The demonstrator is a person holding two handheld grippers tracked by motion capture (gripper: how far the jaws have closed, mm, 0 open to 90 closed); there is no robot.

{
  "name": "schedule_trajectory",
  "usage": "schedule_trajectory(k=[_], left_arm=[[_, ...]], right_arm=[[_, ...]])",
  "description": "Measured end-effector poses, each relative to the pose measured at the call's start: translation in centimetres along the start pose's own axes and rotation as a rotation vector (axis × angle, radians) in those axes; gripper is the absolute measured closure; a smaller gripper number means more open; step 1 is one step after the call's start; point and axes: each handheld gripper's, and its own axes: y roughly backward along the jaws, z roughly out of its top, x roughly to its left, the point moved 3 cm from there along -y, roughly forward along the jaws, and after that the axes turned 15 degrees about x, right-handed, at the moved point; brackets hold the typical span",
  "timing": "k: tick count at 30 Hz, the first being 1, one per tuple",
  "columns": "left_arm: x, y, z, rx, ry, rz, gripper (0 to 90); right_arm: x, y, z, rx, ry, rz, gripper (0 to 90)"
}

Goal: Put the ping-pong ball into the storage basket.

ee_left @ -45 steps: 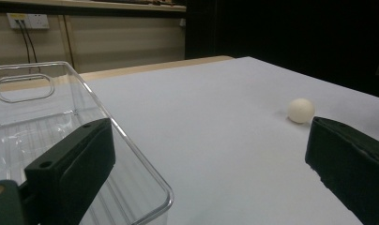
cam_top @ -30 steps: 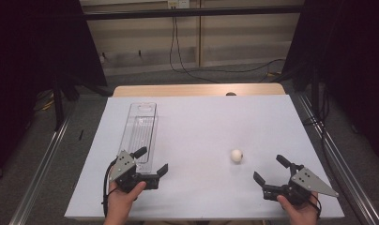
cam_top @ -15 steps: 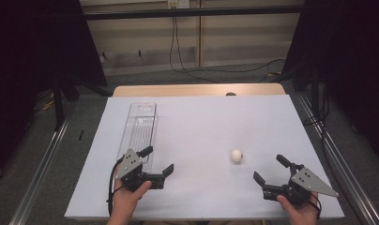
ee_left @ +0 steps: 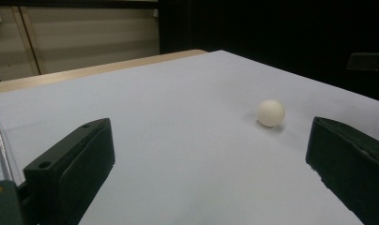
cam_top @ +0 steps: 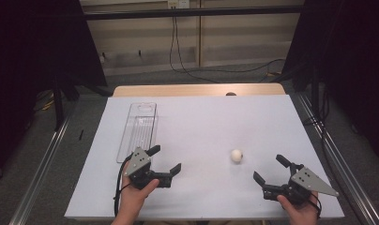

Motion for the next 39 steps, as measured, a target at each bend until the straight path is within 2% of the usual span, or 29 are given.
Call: schedule_trajectory(k=[9, 10, 14, 20, 21, 24, 27, 28, 34, 39], left_arm=[[-0.6, -1.1, 0.5, 0.011, -0.010, -0.022, 1.7], [-0.8, -1.3, 0.6, -0.002, 0.002, -0.025, 1.7], [-0.9, -1.8, 0.7, 0.002, 0.003, -0.038, 1.7], [-1.1, -2.4, 0.9, 0.010, 0.004, -0.037, 1.7], [-1.1, -2.4, 1.0, 0.024, -0.020, -0.039, 1.7], [-1.2, -2.7, 1.1, 0.009, -0.009, -0.037, 1.7], [-1.4, -3.0, 1.2, 0.015, -0.010, -0.042, 1.7], [-1.3, -3.0, 1.2, 0.024, -0.023, -0.038, 1.7], [-1.5, -3.7, 1.3, 0.028, -0.012, -0.044, 1.8], [-1.7, -4.1, 1.4, 0.038, -0.033, -0.040, 1.9]], right_arm=[[-0.1, -0.1, 0.0, 0.005, -0.004, 0.001, 0.3], [-0.1, -0.1, -0.1, 0.014, 0.001, 0.007, 0.2], [0.0, -0.1, -0.1, 0.014, 0.004, 0.012, 0.2], [-0.1, -0.1, -0.1, 0.014, 0.004, 0.009, 0.2], [-0.1, -0.1, -0.1, 0.014, 0.005, 0.010, 0.2], [-0.1, -0.1, 0.0, 0.011, 0.007, 0.011, 0.2], [0.0, -0.1, -0.1, 0.015, 0.008, 0.016, 0.2], [0.0, -0.1, -0.1, 0.013, 0.009, 0.012, 0.2], [0.0, -0.1, -0.1, 0.017, 0.008, 0.015, 0.2], [0.0, -0.1, -0.1, 0.017, 0.013, 0.020, 0.2]])
